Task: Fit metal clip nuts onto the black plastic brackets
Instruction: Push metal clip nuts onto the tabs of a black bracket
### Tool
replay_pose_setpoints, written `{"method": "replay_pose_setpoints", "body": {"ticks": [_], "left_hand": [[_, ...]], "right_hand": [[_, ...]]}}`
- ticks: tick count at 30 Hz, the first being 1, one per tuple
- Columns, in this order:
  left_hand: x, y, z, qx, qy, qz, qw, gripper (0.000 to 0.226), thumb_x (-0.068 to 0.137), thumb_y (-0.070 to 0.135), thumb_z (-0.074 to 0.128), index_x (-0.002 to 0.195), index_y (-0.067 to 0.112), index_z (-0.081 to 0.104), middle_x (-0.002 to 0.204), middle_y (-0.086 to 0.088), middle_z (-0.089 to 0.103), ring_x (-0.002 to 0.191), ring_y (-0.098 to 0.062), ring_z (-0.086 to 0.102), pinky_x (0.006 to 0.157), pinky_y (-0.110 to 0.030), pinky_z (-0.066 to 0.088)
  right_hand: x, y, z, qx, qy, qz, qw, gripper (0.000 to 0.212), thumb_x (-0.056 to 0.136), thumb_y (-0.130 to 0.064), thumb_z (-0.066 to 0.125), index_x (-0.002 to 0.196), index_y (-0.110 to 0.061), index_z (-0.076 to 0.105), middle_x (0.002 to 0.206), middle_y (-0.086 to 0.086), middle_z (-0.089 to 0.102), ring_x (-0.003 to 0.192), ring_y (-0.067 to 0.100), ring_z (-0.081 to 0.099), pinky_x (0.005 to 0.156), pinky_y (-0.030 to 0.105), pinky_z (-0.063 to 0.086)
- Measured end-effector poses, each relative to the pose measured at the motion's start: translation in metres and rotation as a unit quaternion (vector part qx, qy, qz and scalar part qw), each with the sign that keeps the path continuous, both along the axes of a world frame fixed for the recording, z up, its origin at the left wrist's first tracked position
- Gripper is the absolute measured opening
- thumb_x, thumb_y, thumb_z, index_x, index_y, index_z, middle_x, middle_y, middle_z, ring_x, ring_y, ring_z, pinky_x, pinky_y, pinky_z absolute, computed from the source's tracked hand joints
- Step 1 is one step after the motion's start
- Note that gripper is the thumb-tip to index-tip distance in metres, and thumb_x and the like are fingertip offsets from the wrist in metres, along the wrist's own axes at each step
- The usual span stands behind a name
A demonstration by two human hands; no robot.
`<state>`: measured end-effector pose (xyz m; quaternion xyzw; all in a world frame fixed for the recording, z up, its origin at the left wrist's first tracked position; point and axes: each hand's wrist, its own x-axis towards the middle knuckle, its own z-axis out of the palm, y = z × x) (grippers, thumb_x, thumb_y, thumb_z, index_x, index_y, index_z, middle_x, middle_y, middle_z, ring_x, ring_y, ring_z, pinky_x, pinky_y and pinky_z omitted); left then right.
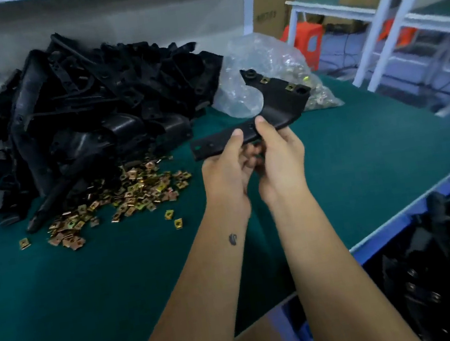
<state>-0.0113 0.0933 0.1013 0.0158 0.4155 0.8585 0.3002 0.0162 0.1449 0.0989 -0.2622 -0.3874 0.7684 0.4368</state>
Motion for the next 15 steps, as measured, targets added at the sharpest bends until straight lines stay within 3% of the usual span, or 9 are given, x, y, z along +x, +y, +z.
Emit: {"method": "replay_pose_setpoints", "body": {"ticks": [5,9,13,15], "left_hand": [[0.062,0.049,-0.004,-0.013,-0.008,-0.025,1.000,0.025,0.096,0.012,0.062,0.119,0.009,0.051,0.090,-0.010,0.067,0.056,-0.011,0.065,0.052,-0.021,0.052],[0.122,0.082,-0.011,-0.062,0.082,-0.099,0.990,0.013,0.096,0.006,0.059,0.105,0.013,0.052,0.083,-0.004,0.064,0.051,-0.007,0.061,0.051,-0.020,0.051],[0.193,0.098,-0.032,-0.097,0.210,-0.211,0.950,0.028,0.092,0.003,0.060,0.096,0.027,0.046,0.062,0.003,0.067,0.045,-0.009,0.060,0.043,-0.020,0.047],[0.220,0.099,-0.052,-0.128,0.293,-0.289,0.902,0.024,0.092,0.009,0.061,0.092,0.032,0.052,0.066,0.009,0.068,0.047,-0.008,0.063,0.046,-0.024,0.049]], "right_hand": [[0.075,0.050,-0.004,-0.020,0.009,-0.151,0.988,0.018,0.094,-0.011,0.062,0.078,-0.019,0.062,0.062,-0.007,0.055,0.049,0.007,0.042,0.044,0.019,0.037],[0.142,0.086,-0.013,-0.049,0.015,-0.272,0.961,0.019,0.095,-0.011,0.058,0.079,-0.020,0.061,0.055,-0.009,0.053,0.045,0.007,0.042,0.042,0.020,0.036],[0.218,0.111,-0.045,-0.117,0.058,-0.369,0.920,0.008,0.094,-0.014,0.058,0.089,-0.012,0.063,0.076,0.007,0.065,0.066,0.024,0.057,0.053,0.025,0.043],[0.252,0.114,-0.070,-0.165,0.036,-0.391,0.905,0.013,0.093,-0.019,0.058,0.095,-0.008,0.063,0.089,0.015,0.063,0.074,0.028,0.057,0.057,0.029,0.042]]}}
